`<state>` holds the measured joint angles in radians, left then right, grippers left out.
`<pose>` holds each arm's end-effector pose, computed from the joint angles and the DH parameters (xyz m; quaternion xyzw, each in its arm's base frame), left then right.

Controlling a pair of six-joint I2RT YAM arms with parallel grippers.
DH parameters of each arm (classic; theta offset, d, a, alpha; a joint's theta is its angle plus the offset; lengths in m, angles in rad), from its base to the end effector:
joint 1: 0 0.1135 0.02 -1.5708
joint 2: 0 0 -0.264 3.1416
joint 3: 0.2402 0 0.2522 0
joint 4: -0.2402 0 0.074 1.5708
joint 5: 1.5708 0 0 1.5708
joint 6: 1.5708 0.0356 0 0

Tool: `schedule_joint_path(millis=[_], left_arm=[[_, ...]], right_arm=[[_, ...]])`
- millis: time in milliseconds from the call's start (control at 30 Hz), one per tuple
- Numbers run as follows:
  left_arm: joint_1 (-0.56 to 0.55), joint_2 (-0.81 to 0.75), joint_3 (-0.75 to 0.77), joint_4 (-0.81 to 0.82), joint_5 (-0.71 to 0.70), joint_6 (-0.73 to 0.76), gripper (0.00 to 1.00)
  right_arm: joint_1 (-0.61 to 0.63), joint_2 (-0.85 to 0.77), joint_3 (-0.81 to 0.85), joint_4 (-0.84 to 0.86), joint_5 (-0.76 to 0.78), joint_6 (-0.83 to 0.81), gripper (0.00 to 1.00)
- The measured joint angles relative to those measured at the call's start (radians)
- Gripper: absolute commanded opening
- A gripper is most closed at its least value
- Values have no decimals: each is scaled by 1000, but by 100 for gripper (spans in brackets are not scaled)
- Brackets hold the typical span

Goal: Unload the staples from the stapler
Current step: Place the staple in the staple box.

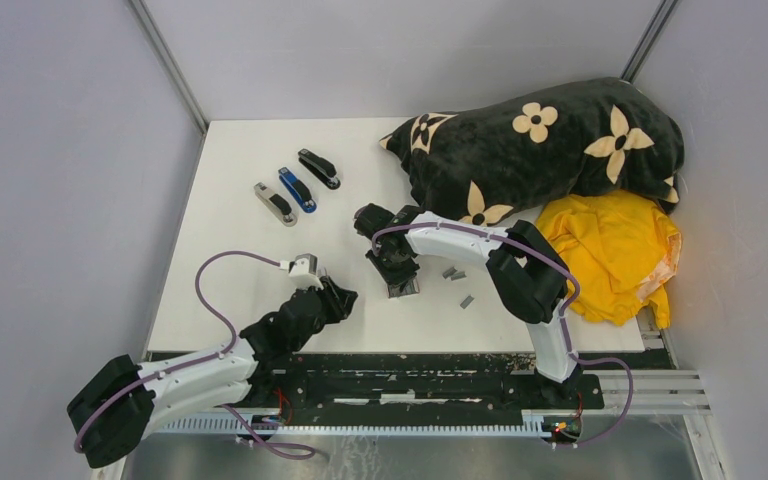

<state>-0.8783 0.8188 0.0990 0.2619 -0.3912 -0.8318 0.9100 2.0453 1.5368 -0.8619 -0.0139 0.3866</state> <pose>0.1122 -0.1139 0.1427 -0.0833 0.8351 -0.2827 0.4645 0.2486 0.3205 0.1741 -0.2581 0.9609 0.0659 0.0756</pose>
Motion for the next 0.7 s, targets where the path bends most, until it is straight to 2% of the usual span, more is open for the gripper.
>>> schedule_joint_path(millis=[433,700], left_arm=[[0,-10,-1,-2,0,0,39],[0,-17,-2,-7,0,0,39]], right_arm=[[0,13,0,0,0,0,27],[0,15,0,0,0,0,18]])
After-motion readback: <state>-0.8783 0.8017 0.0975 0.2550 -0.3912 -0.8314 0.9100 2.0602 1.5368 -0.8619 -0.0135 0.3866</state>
